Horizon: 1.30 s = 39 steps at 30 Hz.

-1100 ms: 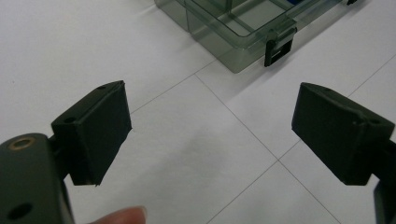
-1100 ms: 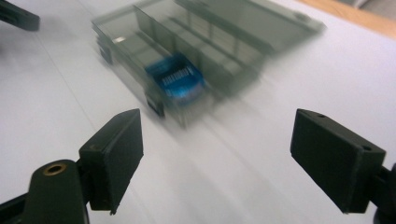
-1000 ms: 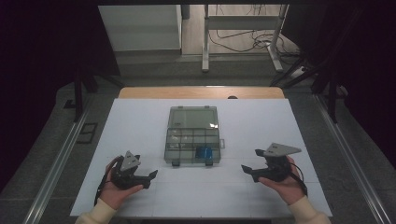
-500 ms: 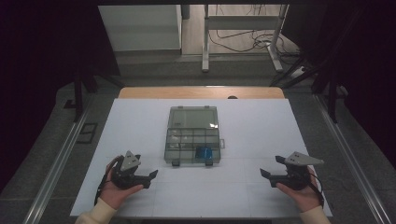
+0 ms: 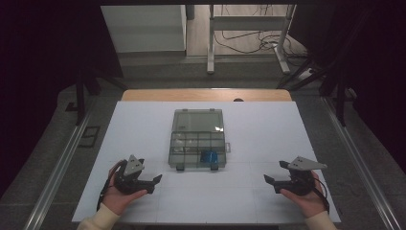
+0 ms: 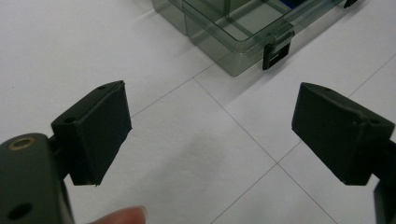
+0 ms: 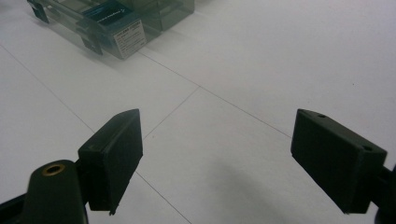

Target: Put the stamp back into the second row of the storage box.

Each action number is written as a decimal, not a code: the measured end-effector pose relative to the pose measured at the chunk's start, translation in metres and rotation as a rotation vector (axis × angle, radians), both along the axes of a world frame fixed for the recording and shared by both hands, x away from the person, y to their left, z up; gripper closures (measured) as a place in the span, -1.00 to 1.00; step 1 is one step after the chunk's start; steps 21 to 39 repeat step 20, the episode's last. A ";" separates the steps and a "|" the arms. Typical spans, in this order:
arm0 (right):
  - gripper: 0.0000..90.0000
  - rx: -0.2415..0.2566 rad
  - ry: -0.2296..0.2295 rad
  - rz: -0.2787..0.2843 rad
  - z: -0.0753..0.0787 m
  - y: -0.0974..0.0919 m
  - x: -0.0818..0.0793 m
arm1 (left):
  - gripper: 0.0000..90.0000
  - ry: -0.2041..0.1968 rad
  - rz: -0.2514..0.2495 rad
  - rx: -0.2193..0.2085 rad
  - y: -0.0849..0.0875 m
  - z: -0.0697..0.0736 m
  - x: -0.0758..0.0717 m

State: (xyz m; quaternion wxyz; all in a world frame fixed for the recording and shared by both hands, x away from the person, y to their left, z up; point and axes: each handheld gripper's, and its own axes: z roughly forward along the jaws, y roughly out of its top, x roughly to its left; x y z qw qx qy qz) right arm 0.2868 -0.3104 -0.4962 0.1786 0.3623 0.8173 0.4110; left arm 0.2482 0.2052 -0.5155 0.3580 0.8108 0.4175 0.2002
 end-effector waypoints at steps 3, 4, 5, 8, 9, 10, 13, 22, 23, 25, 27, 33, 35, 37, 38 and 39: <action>-0.63 -0.002 0.003 -0.001 -0.001 0.000 0.001 | -0.73 0.000 0.001 0.001 0.000 0.000 0.000; -0.63 -0.003 0.004 0.001 -0.001 0.000 0.001 | -0.73 0.000 0.001 0.001 0.000 0.000 0.000; -0.63 -0.005 0.005 0.002 -0.001 0.000 0.001 | -0.73 0.000 0.001 0.001 0.000 0.000 0.000; -0.63 -0.007 0.007 0.002 -0.002 0.000 0.001 | -0.73 0.000 0.000 0.001 0.000 0.000 0.000; -0.63 -0.007 0.007 0.001 -0.002 0.000 0.001 | -0.73 0.000 0.000 0.001 0.000 0.000 0.000; -0.63 -0.008 0.007 0.001 -0.002 0.000 0.001 | -0.73 -0.001 -0.001 0.002 0.000 0.000 0.000; -0.63 -0.011 0.010 0.001 -0.002 0.000 0.002 | -0.73 0.000 -0.002 0.002 0.000 0.000 0.000; -0.63 -0.021 0.010 0.006 -0.003 0.001 0.002 | -0.73 0.001 0.000 0.002 0.000 0.000 0.000; -0.63 -0.021 0.010 0.006 -0.003 0.001 0.002 | -0.73 0.001 0.000 0.002 0.000 0.000 0.000; -0.63 -0.021 0.010 0.006 -0.003 0.001 0.002 | -0.73 0.001 0.000 0.002 0.000 0.000 0.000; -0.63 -0.021 0.010 0.006 -0.003 0.001 0.002 | -0.73 0.001 0.000 0.002 0.000 0.000 0.000; -0.63 -0.021 0.010 0.006 -0.003 0.001 0.002 | -0.73 0.001 0.000 0.002 0.000 0.000 0.000; -0.63 -0.021 0.010 0.006 -0.003 0.001 0.002 | -0.73 0.001 0.000 0.002 0.000 0.000 0.000; -0.63 -0.021 0.010 0.006 -0.003 0.001 0.002 | -0.73 0.001 0.000 0.002 0.000 0.000 0.000; -0.63 -0.021 0.010 0.006 -0.003 0.001 0.002 | -0.73 0.001 0.000 0.002 0.000 0.000 0.000; -0.63 -0.021 0.010 0.006 -0.003 0.001 0.002 | -0.73 0.001 0.000 0.002 0.000 0.000 0.000</action>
